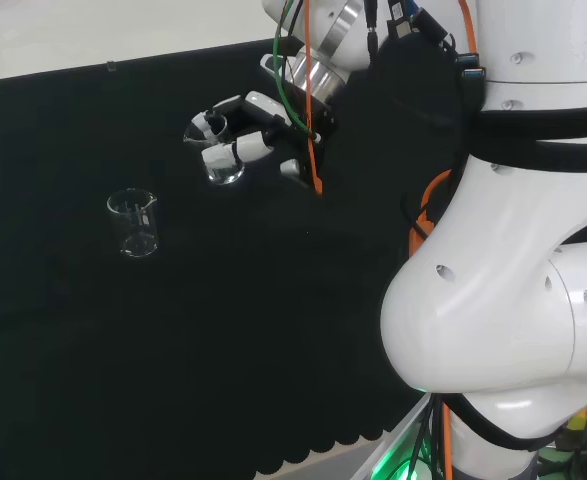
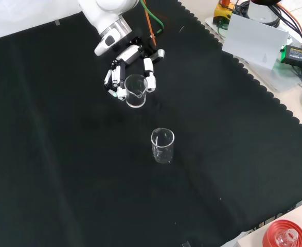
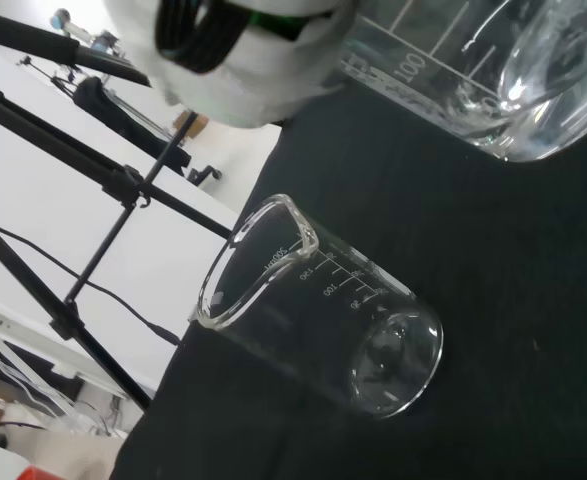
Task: Pour the water from the handheld beaker into the one on the table.
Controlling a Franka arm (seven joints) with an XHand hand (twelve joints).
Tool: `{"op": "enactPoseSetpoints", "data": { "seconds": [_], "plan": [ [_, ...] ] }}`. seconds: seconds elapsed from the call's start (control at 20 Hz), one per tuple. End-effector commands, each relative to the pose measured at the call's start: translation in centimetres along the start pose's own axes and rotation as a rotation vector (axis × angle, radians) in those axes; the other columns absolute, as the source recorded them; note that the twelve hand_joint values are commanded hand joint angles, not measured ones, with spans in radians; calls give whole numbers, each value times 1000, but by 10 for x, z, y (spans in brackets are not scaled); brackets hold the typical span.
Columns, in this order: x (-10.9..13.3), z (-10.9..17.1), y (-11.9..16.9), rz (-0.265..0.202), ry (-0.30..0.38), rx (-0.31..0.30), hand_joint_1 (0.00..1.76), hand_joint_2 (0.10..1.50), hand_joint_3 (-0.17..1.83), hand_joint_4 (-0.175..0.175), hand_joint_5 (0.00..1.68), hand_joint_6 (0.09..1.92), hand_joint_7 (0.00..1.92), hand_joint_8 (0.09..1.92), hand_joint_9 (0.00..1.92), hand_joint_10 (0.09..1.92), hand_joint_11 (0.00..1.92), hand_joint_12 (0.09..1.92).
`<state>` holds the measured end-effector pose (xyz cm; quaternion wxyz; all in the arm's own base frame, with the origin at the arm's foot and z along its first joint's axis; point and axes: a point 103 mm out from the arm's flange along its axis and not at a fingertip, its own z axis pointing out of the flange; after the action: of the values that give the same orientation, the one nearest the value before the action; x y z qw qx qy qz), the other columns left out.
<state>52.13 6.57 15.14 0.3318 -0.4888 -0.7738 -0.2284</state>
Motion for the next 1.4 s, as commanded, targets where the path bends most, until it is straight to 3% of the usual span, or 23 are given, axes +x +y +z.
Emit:
{"op": "enactPoseSetpoints", "data": {
  "seconds": [0.05,0.5,1.4],
  "plan": [
    [11,-1,-2,4,-57,30,1280,1053,-175,30,1216,675,1550,87,1023,590,391,1228],
    [34,5,-4,15,-161,80,1280,1051,-175,28,1220,662,1554,87,1028,594,400,1228],
    [48,27,13,116,-342,140,1281,1050,-175,25,1225,648,1557,87,1037,598,436,1225]
  ]
}}
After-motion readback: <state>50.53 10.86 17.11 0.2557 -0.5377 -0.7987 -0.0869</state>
